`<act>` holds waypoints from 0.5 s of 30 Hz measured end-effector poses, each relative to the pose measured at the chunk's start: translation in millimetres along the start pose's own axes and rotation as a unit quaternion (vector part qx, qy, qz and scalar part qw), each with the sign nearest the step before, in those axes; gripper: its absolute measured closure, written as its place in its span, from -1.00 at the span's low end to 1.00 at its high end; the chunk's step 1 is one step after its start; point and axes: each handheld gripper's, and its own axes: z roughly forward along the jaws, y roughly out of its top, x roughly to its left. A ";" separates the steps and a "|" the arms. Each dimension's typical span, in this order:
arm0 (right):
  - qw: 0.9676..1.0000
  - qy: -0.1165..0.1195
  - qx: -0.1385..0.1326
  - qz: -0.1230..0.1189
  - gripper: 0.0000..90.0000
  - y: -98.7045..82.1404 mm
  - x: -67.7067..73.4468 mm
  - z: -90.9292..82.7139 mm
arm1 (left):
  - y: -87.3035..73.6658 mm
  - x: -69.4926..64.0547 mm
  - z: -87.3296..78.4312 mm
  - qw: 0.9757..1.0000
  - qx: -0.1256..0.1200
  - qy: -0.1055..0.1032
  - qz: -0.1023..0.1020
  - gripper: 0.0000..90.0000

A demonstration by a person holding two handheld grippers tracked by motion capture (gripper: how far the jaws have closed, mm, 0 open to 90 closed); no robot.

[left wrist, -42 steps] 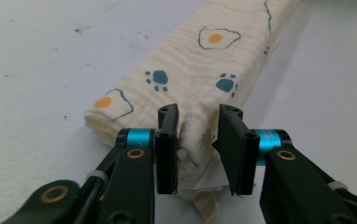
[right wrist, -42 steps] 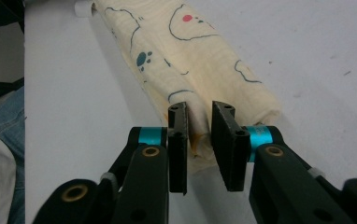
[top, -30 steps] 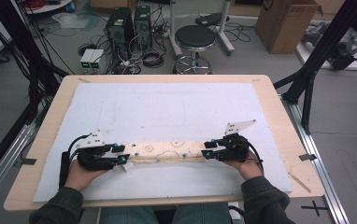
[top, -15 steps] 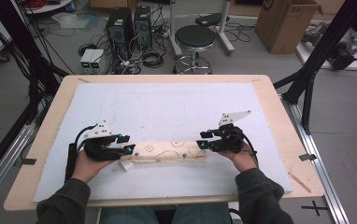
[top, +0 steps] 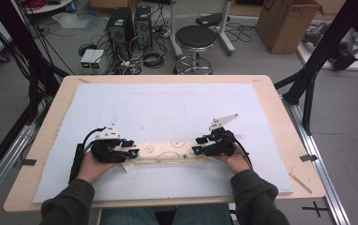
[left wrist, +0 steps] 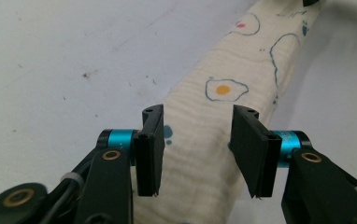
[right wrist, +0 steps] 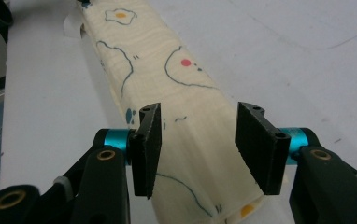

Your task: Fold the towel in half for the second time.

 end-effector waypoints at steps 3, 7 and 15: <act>1.000 -0.001 0.008 -0.009 0.11 -2.1 -0.2 2.3 | -2.8 0.8 1.6 1.000 0.014 -0.003 -0.004 0.22; 1.000 -0.006 0.015 -0.012 0.08 -6.0 0.5 4.3 | -2.6 -0.9 2.3 1.000 0.020 -0.005 0.006 0.21; 0.999 -0.015 0.031 -0.026 0.02 -11.5 3.6 4.4 | -5.7 -5.0 3.4 0.999 0.043 -0.006 0.020 0.18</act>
